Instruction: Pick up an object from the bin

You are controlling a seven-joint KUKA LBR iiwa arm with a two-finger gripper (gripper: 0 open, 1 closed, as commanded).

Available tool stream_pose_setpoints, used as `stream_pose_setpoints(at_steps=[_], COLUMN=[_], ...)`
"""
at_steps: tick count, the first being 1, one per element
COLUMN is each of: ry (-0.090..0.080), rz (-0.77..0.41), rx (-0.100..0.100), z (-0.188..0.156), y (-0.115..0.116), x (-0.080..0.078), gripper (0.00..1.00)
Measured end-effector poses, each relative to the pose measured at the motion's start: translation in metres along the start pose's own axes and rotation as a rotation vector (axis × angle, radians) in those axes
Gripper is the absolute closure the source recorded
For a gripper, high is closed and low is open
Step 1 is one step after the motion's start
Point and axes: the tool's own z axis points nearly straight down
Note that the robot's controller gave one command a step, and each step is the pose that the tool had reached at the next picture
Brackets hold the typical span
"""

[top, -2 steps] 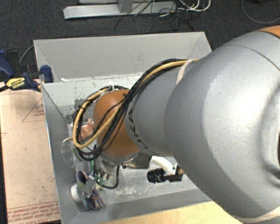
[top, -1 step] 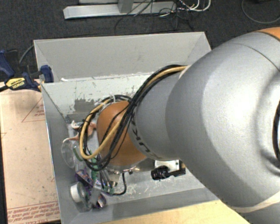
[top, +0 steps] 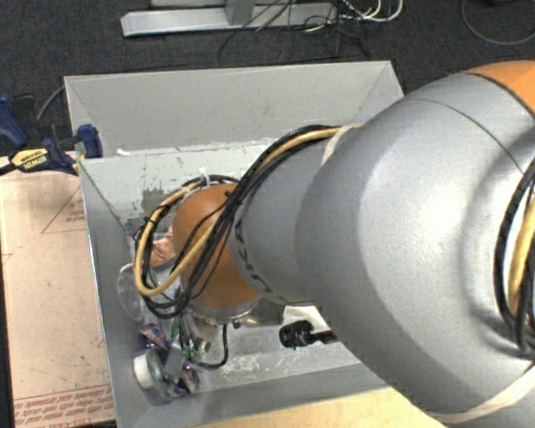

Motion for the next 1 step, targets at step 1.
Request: stream_pose_setpoints(at_steps=[1], ry=[0.0], rz=[0.001], rx=[0.0], z=[0.0], y=[0.0], x=[0.0], gripper=[1.0])
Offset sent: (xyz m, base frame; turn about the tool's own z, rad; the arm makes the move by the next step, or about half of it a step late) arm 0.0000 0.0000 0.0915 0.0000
